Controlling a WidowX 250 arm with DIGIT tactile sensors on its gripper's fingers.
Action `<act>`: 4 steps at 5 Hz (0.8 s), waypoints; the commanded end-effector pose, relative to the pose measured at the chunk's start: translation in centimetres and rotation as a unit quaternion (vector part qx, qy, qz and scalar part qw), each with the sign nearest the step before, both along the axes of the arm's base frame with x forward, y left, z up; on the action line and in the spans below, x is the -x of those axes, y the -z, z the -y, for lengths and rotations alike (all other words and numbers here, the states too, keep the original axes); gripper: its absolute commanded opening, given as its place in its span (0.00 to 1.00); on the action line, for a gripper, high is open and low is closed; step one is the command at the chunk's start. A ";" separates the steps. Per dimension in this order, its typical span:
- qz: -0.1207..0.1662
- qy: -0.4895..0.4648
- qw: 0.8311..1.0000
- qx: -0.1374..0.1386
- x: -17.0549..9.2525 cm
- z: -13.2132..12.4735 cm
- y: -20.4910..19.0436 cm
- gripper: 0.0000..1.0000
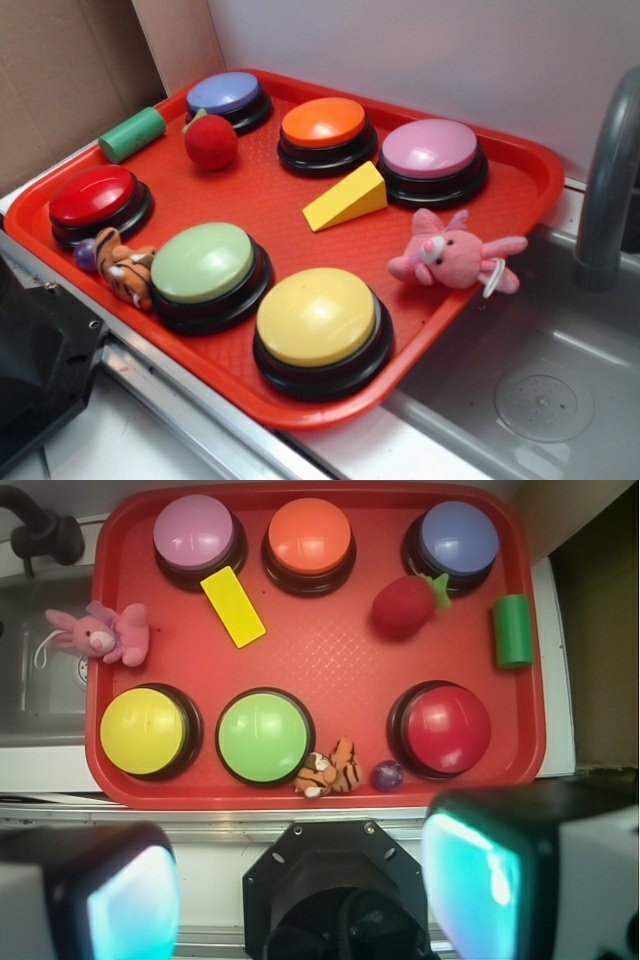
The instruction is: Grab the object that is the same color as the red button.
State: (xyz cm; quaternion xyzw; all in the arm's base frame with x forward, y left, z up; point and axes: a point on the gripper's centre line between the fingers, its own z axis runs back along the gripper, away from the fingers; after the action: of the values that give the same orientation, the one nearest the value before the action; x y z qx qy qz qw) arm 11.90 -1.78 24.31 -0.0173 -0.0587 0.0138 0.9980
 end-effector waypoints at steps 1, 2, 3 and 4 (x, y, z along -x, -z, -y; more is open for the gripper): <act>0.000 0.000 1.000 0.000 0.0 0.0 0.0 1.00; 0.012 -0.103 0.994 0.020 -1.9 -1.4 1.5 1.00; 0.001 -0.181 0.983 0.021 -3.9 -3.0 3.7 1.00; 0.007 -0.277 0.961 0.000 -5.9 -4.4 6.0 1.00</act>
State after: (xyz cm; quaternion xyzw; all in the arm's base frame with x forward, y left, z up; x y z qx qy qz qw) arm 17.78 2.30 17.61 0.0025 -0.0544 0.2928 0.9546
